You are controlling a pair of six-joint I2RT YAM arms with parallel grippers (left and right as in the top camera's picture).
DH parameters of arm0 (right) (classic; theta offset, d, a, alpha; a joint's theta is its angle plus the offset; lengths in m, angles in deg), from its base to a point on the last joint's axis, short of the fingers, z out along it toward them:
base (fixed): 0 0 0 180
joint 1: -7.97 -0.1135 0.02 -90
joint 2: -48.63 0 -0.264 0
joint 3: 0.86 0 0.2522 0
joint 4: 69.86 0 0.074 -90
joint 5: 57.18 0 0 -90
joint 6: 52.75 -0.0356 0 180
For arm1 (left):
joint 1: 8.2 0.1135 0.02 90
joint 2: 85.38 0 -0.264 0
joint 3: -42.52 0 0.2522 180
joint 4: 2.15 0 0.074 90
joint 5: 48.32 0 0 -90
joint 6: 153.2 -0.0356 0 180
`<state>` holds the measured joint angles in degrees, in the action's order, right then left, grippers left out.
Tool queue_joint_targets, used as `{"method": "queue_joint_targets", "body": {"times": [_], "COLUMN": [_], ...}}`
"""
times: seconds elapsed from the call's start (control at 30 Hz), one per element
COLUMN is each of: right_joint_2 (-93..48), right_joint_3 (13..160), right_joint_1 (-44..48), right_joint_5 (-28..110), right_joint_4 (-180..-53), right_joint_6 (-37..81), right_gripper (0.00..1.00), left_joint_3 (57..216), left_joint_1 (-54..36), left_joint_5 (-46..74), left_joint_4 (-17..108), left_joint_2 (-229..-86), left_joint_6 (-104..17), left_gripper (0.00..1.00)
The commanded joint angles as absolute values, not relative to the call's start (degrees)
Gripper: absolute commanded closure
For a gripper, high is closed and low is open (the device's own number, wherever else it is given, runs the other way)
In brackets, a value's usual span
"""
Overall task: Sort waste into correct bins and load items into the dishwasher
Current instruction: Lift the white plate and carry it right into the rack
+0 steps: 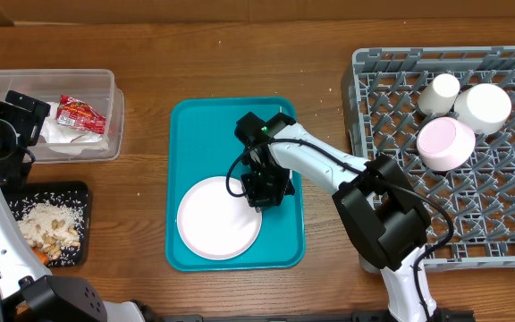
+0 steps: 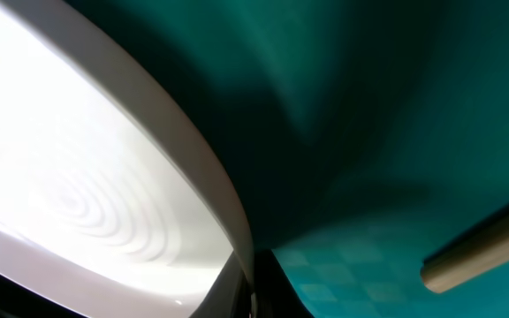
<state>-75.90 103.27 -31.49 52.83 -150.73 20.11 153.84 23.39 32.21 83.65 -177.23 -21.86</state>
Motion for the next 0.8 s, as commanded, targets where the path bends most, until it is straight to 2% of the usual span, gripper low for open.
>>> {"method": "queue_joint_targets", "body": {"times": [0.0,0.17,0.37,0.57,0.77], "right_joint_2": [-75.13,-74.67,-69.71,-62.76,-55.88], "right_joint_3": [104.71,111.14,119.88,123.03,123.36], "right_joint_1": [-31.67,-31.27,-27.84,-18.90,-4.80], "right_joint_5": [50.89,48.63,34.47,23.98,17.18], "right_joint_4": [-152.09,-157.68,-164.83,-168.11,-167.58], "right_joint_6": [18.95,19.41,17.77,16.35,16.35], "right_gripper": [0.96,0.96,0.96,0.96,0.96], "left_joint_3": [154.39,154.39,154.39,154.39,154.39], "left_joint_1": [23.28,23.28,23.28,23.28,23.28], "left_joint_5": [31.99,31.99,31.99,31.99,31.99], "left_joint_4": [83.60,83.58,83.60,83.60,83.58], "left_joint_2": [-176.97,-176.97,-176.97,-176.97,-176.97], "left_joint_6": [-23.17,-23.17,-23.17,-23.17,-23.17], "left_gripper": [0.00,0.00,0.00,0.00,0.00]}}
